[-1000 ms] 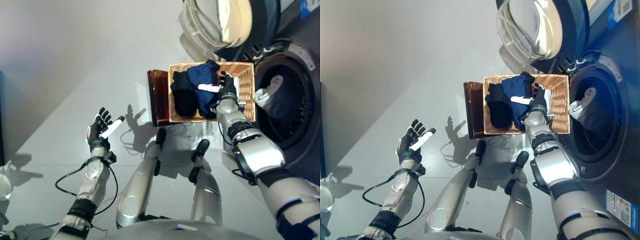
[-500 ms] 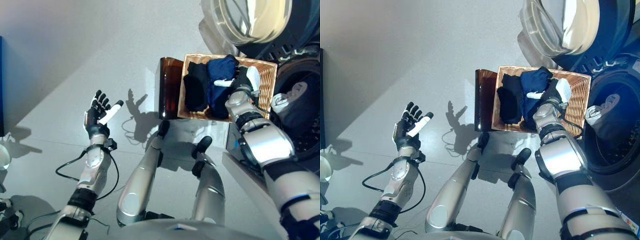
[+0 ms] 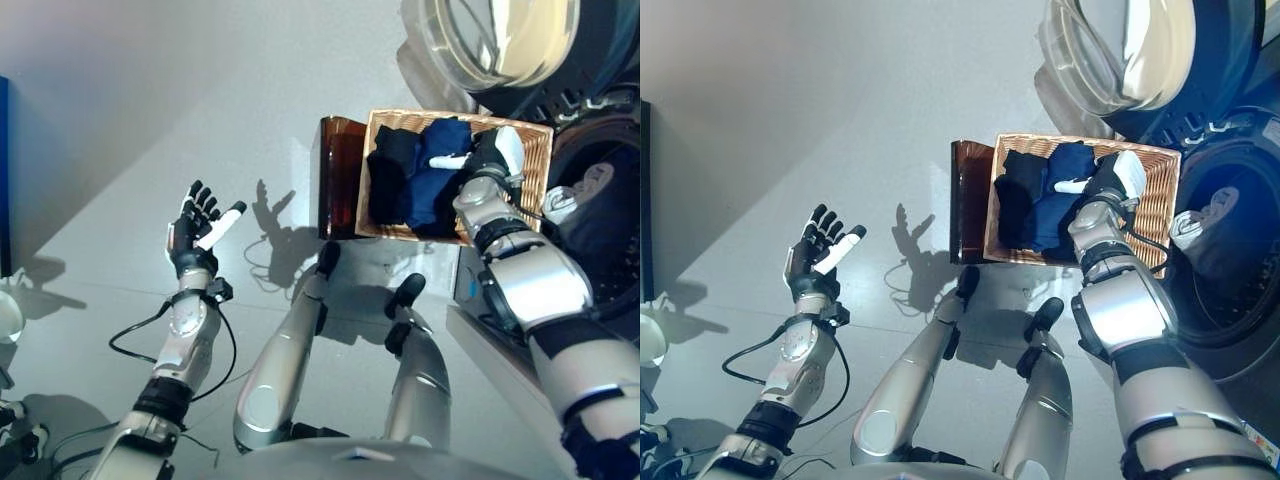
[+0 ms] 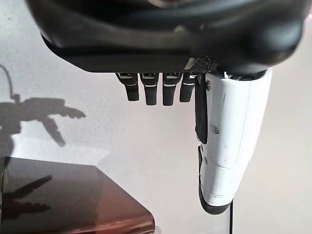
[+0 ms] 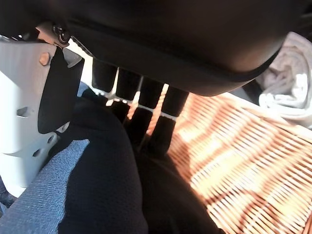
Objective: Pick up the clothes and place them into the washing machine
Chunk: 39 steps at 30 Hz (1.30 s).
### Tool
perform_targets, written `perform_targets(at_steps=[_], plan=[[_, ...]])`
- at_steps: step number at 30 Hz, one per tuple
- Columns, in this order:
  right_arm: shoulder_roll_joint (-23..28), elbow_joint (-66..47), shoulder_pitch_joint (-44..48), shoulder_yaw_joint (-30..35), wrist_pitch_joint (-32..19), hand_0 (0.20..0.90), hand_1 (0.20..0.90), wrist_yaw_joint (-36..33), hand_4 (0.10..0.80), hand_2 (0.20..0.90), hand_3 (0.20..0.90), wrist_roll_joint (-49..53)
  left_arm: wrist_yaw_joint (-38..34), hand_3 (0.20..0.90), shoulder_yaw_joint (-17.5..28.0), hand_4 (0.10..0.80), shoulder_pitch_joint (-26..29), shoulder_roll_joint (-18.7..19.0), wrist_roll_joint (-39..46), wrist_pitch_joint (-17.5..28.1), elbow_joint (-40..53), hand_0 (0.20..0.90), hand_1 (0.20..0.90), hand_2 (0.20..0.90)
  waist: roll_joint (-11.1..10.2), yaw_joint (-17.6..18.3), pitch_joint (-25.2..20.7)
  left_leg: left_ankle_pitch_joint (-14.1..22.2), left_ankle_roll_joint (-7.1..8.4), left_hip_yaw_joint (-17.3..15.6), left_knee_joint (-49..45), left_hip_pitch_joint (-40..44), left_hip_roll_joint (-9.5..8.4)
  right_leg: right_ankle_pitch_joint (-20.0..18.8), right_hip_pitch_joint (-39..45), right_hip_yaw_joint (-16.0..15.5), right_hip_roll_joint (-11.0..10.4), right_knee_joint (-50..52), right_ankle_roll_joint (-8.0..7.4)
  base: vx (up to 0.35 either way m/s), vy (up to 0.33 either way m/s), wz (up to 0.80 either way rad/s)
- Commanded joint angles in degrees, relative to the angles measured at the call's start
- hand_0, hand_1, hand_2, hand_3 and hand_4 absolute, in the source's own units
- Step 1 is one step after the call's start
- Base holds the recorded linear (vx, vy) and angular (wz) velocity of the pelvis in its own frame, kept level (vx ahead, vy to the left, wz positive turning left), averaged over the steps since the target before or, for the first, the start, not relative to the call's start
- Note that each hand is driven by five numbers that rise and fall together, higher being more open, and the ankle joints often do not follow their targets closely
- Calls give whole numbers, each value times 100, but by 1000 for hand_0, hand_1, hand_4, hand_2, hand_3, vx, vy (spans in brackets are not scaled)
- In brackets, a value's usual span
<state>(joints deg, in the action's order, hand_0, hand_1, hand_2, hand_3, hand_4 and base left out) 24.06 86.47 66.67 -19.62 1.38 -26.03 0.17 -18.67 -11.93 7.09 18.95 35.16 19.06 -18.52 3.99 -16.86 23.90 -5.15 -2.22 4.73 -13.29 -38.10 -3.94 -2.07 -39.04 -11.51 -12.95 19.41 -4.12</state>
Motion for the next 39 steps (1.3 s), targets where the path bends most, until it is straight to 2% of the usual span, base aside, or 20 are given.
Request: perform_targets(at_steps=[1,5,6,7,8,13,18,27,28,29,33,39], plan=[[509,-206,-100,-177,-84,200,200,-239,300,200,200,56,37,900,324,800,-312,286,-269,411,531,900,900,900,434,22,-312,364,349,-163,-65,-55,-95,500,759,216,-4,-86,-155,-25,15,-13],[615,-219,-64,-179,-85,200,200,-245,300,200,200,47,98,900,316,800,-347,291,-249,403,478,900,900,900,509,51,-342,361,329,-232,-29,18,-80,452,774,312,2,-138,-162,-54,46,-17],[721,-225,-52,-161,-90,200,200,-259,300,200,200,42,128,900,296,800,-338,291,-256,394,460,900,900,900,609,86,-343,176,283,-329,-14,-35,-62,246,704,345,9,-211,-139,-26,9,-24],[718,-223,-57,-164,-89,200,200,-257,300,200,200,42,128,900,294,800,-344,290,-256,393,455,900,900,900,581,91,-366,357,313,-299,-33,35,-76,410,759,384,4,-171,-172,-150,79,-33],[841,-230,-40,-137,-100,200,200,-271,300,200,200,46,179,900,277,800,-350,264,-233,390,450,900,900,900,705,121,-375,182,266,-401,-30,-10,-51,217,679,432,6,-212,-149,-31,38,-19],[1004,-429,-164,90,-295,200,200,-298,300,200,200,337,279,900,180,800,-391,234,-265,370,393,900,900,900,880,238,-432,177,255,-546,4,109,0,182,666,594,24,-248,-160,-40,26,-24],[980,-648,-426,405,-553,200,200,-373,300,200,200,858,291,900,149,800,-452,190,-252,373,276,900,900,900,916,345,-488,173,254,-644,65,198,43,148,650,679,70,-312,-157,-12,-11,-19],[837,-480,-407,317,-561,200,200,-263,300,200,200,824,399,900,54,800,-633,227,-211,311,210,900,900,900,949,402,-536,110,280,-663,174,244,93,104,615,715,142,-363,-122,-12,-9,-8],[837,-479,-406,316,-561,499,499,-263,514,499,499,825,399,900,54,800,-633,228,-211,311,210,900,900,900,948,403,-536,110,280,-663,174,244,93,104,615,715,141,-362,-122,0,-15,3],[766,-381,-387,286,-529,900,900,-150,800,900,900,851,422,900,70,800,-661,249,-222,286,191,900,900,900,934,393,-543,107,287,-640,172,232,99,116,609,693,148,-354,-110,3,-18,3],[669,-368,-397,303,-532,900,900,-149,800,900,900,899,419,900,148,800,-703,267,-187,281,227,900,900,900,911,381,-527,107,287,-602,160,222,86,136,605,666,148,-320,-101,3,-10,3],[510,-390,-435,286,-518,900,900,-52,800,900,900,967,363,900,276,800,-666,304,-142,286,197,900,900,900,754,365,-405,121,295,-538,70,139,65,158,614,571,116,-237,-97,7,-12,8]])
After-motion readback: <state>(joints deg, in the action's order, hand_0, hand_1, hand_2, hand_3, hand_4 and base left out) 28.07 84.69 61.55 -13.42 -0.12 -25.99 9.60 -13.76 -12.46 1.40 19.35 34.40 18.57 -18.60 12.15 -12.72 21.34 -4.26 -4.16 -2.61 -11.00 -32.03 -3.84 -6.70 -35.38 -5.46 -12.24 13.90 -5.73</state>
